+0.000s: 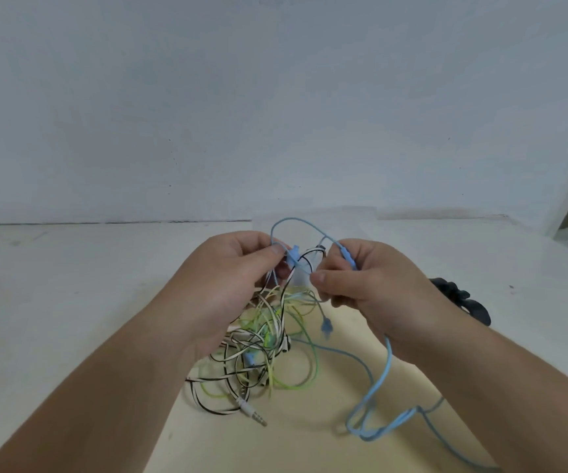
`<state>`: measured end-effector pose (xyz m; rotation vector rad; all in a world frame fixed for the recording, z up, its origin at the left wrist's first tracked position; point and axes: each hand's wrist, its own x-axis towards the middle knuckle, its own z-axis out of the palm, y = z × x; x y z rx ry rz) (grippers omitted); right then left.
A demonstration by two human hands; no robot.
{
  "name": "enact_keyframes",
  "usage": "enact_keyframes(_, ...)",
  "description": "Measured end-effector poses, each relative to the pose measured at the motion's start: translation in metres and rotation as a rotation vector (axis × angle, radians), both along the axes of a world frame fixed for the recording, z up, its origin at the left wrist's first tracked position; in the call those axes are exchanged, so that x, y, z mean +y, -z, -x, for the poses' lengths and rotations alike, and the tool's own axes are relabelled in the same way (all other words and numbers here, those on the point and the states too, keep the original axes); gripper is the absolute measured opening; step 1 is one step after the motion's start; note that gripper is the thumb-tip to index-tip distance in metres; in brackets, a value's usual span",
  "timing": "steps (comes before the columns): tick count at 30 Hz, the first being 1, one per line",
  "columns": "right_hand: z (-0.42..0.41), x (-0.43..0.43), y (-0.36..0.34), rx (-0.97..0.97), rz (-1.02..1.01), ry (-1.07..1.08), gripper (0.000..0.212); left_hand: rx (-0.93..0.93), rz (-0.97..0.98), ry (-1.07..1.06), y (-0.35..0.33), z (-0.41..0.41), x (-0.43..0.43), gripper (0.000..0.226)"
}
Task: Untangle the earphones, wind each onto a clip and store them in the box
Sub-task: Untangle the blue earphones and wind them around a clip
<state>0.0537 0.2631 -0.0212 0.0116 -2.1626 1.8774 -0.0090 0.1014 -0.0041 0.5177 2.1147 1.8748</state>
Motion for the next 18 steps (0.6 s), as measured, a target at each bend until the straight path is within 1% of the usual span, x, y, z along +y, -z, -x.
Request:
enact_keyframes(3, -0.0020, -0.0005, -0.0012, 0.009, -0.037, -0.021, 0.044, -0.017, -0.007, -0.038, -0.0002, 0.0008, 0.0011, 0.026)
enact_keyframes(6, -0.0051, -0.0008, -0.0030, 0.004, -0.019, -0.056, 0.041, -0.040, -0.009, -0.056, 0.0016, 0.0021, 0.0013, 0.030)
enact_keyframes(11, -0.0074, 0.0007, -0.0071, 0.064, 0.106, -0.145, 0.059, -0.180, -0.121, -0.090, -0.0015, 0.0004, 0.0029, 0.027)
enact_keyframes(14, -0.0076, -0.0001, -0.0079, 0.071, 0.106, -0.161, 0.054, -0.211, -0.160, -0.042, -0.0019, -0.0027, 0.0033, 0.043)
enact_keyframes(15, -0.0072, -0.0006, -0.0075, 0.067, 0.104, -0.159, 0.052, -0.207, -0.167, -0.030, -0.0019, -0.0029, 0.0034, 0.044)
enact_keyframes(18, -0.0051, 0.0000, -0.0057, 0.035, 0.098, -0.089, 0.058, -0.202, -0.214, -0.003, -0.0031, -0.0016, 0.0021, 0.032)
